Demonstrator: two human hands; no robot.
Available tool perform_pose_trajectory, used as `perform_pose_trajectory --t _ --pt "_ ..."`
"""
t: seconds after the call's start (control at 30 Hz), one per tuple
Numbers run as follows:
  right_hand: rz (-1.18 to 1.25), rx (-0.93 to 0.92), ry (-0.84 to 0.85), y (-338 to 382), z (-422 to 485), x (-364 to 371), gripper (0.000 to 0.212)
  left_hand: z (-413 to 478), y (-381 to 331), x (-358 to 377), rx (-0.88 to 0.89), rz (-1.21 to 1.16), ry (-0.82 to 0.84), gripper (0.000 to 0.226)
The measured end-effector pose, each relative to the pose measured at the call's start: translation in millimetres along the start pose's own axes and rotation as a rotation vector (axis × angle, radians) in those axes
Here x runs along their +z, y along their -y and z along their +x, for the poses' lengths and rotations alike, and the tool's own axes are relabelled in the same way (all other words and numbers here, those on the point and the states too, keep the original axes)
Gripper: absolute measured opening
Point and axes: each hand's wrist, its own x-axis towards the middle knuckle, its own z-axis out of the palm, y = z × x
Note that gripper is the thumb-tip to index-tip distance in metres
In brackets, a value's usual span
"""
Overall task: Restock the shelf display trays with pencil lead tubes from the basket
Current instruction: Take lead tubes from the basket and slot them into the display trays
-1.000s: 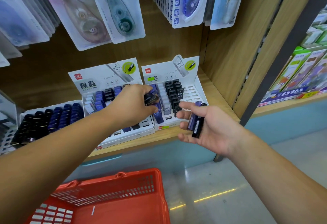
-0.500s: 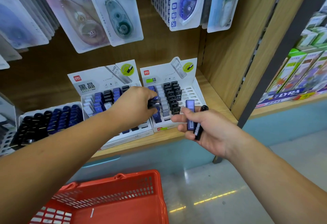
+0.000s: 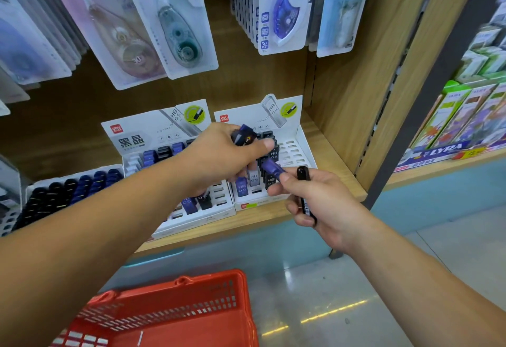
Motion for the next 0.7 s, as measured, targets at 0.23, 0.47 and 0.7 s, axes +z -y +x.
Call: perform_pose_trajectory --t 0.23,0.47,0.7 --pt "-0.025 -0.084 0.013 -3 2 -2 0.021 3 1 5 -0.090 -0.068 0.107 0.018" --pt "0.135 -0.035 -0.097 4 10 -8 0.023 33 -4 6 -0.012 -0.090 -0.063 0.017" --pt "0.471 0.103 -0.091 7 20 -16 0.034 99 -15 24 0.305 0.485 -0.145 0.007"
